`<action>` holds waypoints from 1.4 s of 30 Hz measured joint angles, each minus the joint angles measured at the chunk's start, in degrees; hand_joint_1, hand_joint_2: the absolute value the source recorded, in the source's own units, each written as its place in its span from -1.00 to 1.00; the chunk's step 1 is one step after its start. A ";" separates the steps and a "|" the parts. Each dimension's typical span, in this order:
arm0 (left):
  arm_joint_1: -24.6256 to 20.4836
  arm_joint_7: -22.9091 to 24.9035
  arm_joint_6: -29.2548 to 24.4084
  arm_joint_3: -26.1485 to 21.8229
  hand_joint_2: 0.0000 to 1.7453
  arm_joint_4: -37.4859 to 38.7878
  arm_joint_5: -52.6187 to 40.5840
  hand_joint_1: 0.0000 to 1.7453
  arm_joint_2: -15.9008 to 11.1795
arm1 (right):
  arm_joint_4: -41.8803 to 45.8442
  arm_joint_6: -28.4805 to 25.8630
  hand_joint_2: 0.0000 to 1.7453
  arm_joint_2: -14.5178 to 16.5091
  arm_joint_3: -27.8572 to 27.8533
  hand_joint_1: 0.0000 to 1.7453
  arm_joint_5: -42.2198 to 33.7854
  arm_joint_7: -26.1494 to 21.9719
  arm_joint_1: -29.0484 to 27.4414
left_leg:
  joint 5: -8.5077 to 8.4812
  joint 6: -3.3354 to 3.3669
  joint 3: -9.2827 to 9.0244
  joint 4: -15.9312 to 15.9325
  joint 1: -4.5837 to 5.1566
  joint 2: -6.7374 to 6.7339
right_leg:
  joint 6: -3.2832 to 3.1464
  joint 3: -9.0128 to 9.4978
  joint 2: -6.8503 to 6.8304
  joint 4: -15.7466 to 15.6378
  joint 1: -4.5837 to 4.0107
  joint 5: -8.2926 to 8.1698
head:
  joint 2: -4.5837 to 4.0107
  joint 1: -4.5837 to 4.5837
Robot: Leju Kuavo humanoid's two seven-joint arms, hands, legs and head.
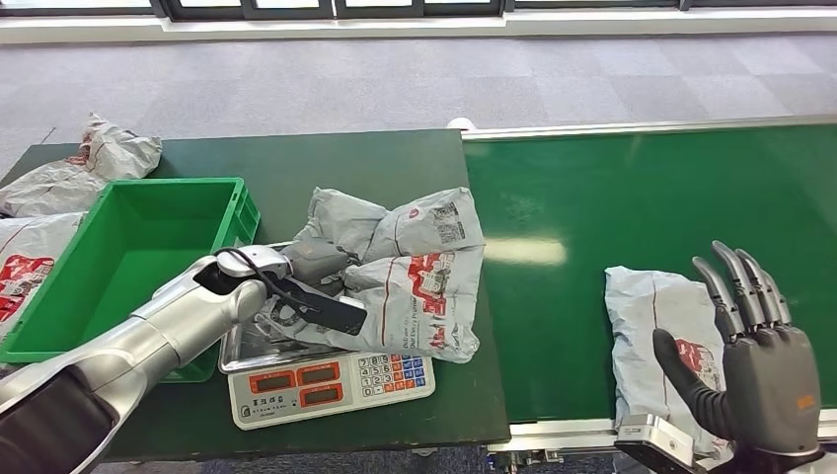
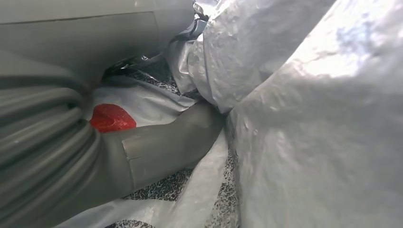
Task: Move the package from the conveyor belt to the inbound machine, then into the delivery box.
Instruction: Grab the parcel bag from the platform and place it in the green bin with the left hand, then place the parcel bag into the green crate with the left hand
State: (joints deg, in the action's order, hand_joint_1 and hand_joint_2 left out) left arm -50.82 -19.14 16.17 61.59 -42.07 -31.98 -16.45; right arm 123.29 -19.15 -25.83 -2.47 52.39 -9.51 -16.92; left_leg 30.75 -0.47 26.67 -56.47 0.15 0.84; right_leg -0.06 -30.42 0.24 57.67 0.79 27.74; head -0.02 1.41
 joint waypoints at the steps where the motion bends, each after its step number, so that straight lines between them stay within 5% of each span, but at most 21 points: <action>1: 0.05 0.04 -0.10 -0.05 1.00 -0.08 -0.17 1.00 -0.02 | -0.10 -0.02 1.00 0.01 0.08 -1.00 -0.02 -0.07 0.05 | 0.00 0.00 -0.01 0.00 0.00 0.00 | 0.00 0.01 0.00 0.00 0.00 0.00 | 0.00 0.01; 5: 0.76 1.23 -2.70 -0.44 1.00 -1.27 -3.01 1.00 -0.50 | -0.39 -0.47 1.00 0.03 0.41 -1.00 -0.29 -0.64 0.17 | 0.01 -0.01 -0.07 0.01 0.01 -0.06 | -0.01 0.02 0.06 0.00 0.01 0.00 | 0.00 0.01; 9: 4.01 6.32 -12.45 -3.01 1.00 -5.83 -11.29 1.00 -1.96 | -0.28 -1.28 1.00 0.19 0.47 -1.00 -0.12 -0.72 -1.23 | 0.01 -0.02 -0.08 0.00 0.02 -0.19 | -0.02 -0.09 0.17 0.00 0.01 0.00 | 0.00 0.01; 14: 9.56 11.87 -19.59 -14.91 1.00 -19.86 -21.41 1.00 -6.58 | 1.05 -3.35 1.00 0.50 0.01 -1.00 0.37 -0.22 -5.45 | -0.29 -0.25 0.33 -0.06 -0.03 -0.30 | -0.17 -1.00 0.31 0.06 -0.13 -0.29 | 0.00 0.01; 21: 10.61 13.60 -26.23 -28.52 1.00 -32.63 -24.07 1.00 -11.99 | 2.03 -4.83 1.00 0.50 -1.55 -1.00 -1.03 0.33 -8.49 | -0.33 -0.26 0.81 -0.07 -0.10 -0.37 | -0.18 -1.48 0.33 0.06 -0.14 -0.35 | 0.00 0.01; 28: 10.03 11.10 -24.76 -42.34 1.00 -44.02 -21.32 1.00 -19.17 | 3.86 -7.85 1.00 2.35 -2.75 -1.00 3.05 -0.22 -13.22 | -0.31 -0.27 1.00 -0.03 -0.11 -0.47 | -0.19 -1.72 0.50 0.06 -0.15 -0.34 | 0.00 -0.01; 34: 15.55 11.01 -25.27 -51.97 1.00 -50.52 -25.42 1.00 -20.28 | 4.05 -9.07 1.00 3.73 -1.02 -1.00 7.25 3.56 -13.85 | -0.30 -0.28 1.06 -0.03 -0.11 -0.53 | -0.18 -1.78 0.60 0.06 -0.14 -0.34 | 0.00 0.00; 42: 17.67 10.91 -25.41 -55.63 1.00 -52.34 -25.91 1.00 -20.75 | 4.58 -9.07 1.00 4.29 -0.37 -1.00 7.62 3.93 -14.08 | -0.31 -0.27 1.06 -0.06 -0.10 -0.53 | -0.17 -1.77 0.60 0.06 -0.13 -0.37 | 0.00 -0.01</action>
State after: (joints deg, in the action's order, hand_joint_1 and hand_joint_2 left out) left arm -33.15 -8.23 -9.25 5.96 -94.41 -57.88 -37.20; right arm 127.88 -28.22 -21.54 -2.84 60.01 -5.57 -31.00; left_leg 30.45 -0.74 27.73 -56.53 0.05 0.31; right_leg -0.23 -32.19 0.84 57.72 0.66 27.37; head -0.02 1.40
